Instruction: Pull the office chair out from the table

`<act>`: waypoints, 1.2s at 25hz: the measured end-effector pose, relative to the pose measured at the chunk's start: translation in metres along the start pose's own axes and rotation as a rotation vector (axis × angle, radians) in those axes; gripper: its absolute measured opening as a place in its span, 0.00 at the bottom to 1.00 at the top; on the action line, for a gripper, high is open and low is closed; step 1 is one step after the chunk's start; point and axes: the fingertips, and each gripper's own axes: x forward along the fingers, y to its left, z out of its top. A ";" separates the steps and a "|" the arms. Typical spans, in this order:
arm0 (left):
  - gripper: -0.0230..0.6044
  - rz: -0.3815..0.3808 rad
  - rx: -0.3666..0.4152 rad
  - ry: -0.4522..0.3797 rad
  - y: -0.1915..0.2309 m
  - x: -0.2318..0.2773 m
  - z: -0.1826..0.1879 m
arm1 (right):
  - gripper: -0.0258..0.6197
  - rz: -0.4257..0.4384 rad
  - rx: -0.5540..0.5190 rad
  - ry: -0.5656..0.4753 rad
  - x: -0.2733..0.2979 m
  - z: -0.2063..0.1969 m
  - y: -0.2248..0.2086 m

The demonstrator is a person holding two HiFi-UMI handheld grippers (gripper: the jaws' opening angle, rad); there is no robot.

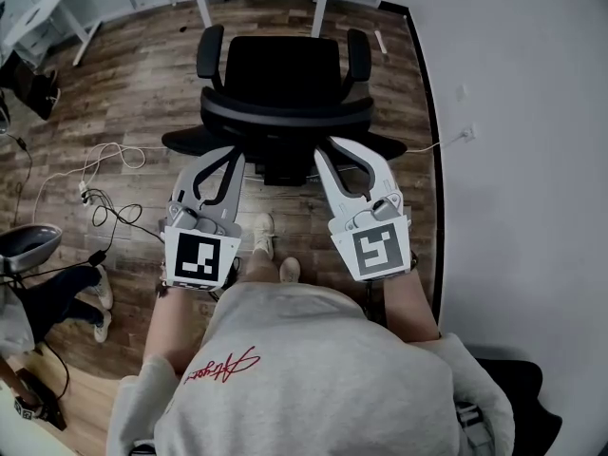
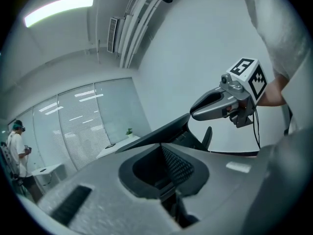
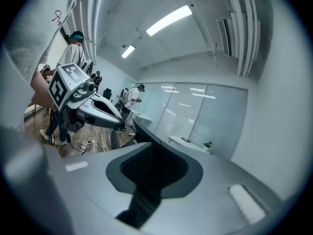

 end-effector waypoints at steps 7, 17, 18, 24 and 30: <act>0.03 -0.002 0.012 -0.048 0.003 0.000 0.012 | 0.04 -0.010 0.116 -0.076 -0.003 0.012 -0.009; 0.03 -0.063 -0.161 -0.105 -0.004 0.001 0.032 | 0.04 0.023 0.232 -0.133 -0.007 0.028 -0.010; 0.03 -0.066 -0.184 -0.113 -0.004 0.001 0.034 | 0.04 0.025 0.242 -0.140 -0.007 0.030 -0.010; 0.03 -0.076 -0.227 -0.149 -0.004 -0.002 0.047 | 0.04 0.008 0.287 -0.150 -0.014 0.038 -0.014; 0.03 -0.079 -0.215 -0.160 -0.004 -0.006 0.061 | 0.04 0.039 0.362 -0.140 -0.022 0.044 -0.012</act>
